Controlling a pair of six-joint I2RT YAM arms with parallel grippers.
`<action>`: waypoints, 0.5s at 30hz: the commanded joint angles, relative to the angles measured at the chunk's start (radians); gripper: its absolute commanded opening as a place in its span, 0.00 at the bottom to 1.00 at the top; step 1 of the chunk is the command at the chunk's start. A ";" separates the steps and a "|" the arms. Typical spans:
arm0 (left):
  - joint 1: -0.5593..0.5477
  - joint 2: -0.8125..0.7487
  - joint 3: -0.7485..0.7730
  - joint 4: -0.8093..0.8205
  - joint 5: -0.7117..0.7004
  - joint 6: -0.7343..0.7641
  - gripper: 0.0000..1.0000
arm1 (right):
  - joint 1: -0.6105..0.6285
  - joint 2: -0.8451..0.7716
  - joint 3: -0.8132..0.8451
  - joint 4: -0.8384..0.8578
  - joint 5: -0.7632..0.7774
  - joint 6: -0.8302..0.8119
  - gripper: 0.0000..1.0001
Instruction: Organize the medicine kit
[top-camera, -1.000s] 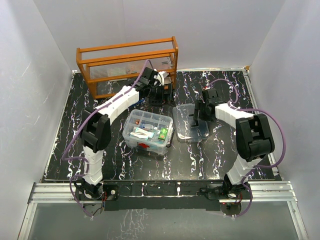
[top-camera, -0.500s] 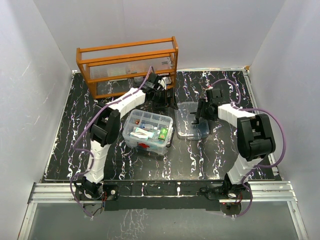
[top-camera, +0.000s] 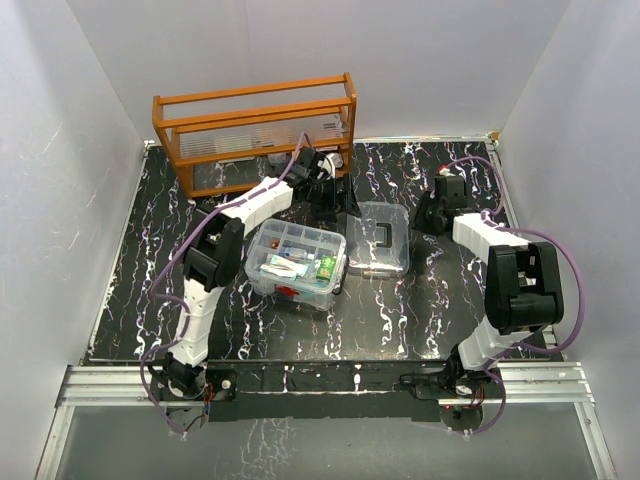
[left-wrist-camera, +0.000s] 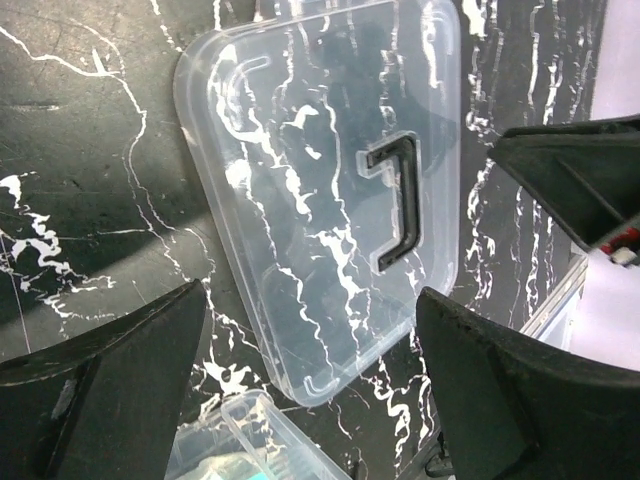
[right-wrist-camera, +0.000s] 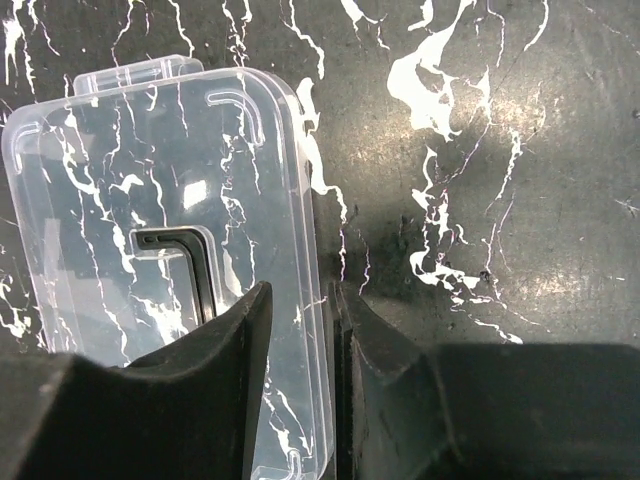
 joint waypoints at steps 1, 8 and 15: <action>0.004 0.017 0.031 -0.015 -0.042 -0.025 0.84 | -0.007 -0.021 0.010 0.056 -0.062 -0.015 0.30; 0.004 0.039 0.032 -0.019 -0.038 -0.026 0.84 | 0.033 -0.004 0.026 0.008 -0.035 -0.078 0.64; 0.005 0.051 0.037 -0.026 -0.018 -0.020 0.83 | 0.083 0.069 0.073 -0.051 0.042 -0.101 0.71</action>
